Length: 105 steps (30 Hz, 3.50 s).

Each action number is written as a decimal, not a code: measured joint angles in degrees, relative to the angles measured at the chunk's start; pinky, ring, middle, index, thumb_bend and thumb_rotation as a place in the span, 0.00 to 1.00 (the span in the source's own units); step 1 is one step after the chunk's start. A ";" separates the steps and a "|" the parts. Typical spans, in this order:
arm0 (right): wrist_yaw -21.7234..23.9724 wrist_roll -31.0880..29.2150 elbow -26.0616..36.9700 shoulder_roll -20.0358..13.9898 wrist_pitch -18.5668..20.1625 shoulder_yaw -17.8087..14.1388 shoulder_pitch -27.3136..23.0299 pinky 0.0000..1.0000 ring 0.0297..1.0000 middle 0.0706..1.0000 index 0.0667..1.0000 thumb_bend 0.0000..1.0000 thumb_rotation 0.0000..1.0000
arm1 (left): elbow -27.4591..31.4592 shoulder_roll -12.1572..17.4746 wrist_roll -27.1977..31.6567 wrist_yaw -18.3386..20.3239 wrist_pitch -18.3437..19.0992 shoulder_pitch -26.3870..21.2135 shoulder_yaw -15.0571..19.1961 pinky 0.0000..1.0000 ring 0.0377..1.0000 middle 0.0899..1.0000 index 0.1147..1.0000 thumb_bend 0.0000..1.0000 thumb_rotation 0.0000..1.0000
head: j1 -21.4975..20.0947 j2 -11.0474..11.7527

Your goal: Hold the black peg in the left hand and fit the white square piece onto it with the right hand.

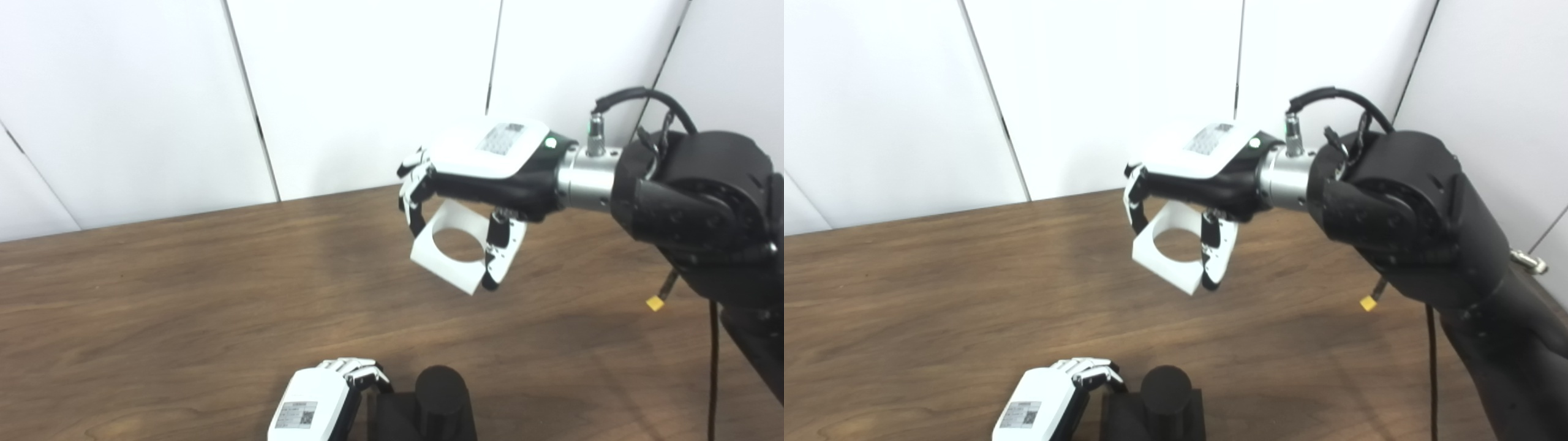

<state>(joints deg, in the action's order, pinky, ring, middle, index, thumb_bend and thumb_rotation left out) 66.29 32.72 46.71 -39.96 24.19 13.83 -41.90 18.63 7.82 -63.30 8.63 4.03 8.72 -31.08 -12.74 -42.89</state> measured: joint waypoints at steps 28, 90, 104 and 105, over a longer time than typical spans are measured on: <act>-0.03 3.01 1.85 2.78 0.02 5.47 10.67 1.00 0.89 0.75 0.44 0.52 0.14 | -0.32 -0.59 -0.32 1.63 0.16 -1.43 0.01 0.76 0.77 0.73 0.42 0.52 0.04 | -0.79 -3.43; -0.14 14.64 1.90 8.03 -3.32 12.41 20.21 1.00 0.90 0.76 0.45 0.52 0.15 | -0.19 -2.01 -1.86 3.93 1.18 -1.89 -0.04 0.77 0.77 0.73 0.42 0.52 0.05 | 0.88 -6.51; -0.04 19.01 1.70 10.90 -8.76 11.40 23.50 0.94 0.91 0.77 0.46 0.52 0.15 | 0.10 -2.19 -2.27 4.71 1.39 -1.92 0.00 0.76 0.77 0.73 0.42 0.52 0.05 | 0.79 -7.21; -0.04 18.73 1.70 10.93 -8.76 11.03 23.51 0.95 0.91 0.78 0.46 0.52 0.15 | 0.10 -2.20 -2.27 4.71 1.40 -1.93 0.01 0.76 0.77 0.73 0.42 0.52 0.05 | 0.79 -7.21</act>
<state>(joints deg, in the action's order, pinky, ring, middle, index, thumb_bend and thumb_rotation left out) 66.25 51.44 48.41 -29.03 15.43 24.86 -18.39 18.73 5.62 -65.57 13.34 5.43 6.80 -31.08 -11.95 -50.10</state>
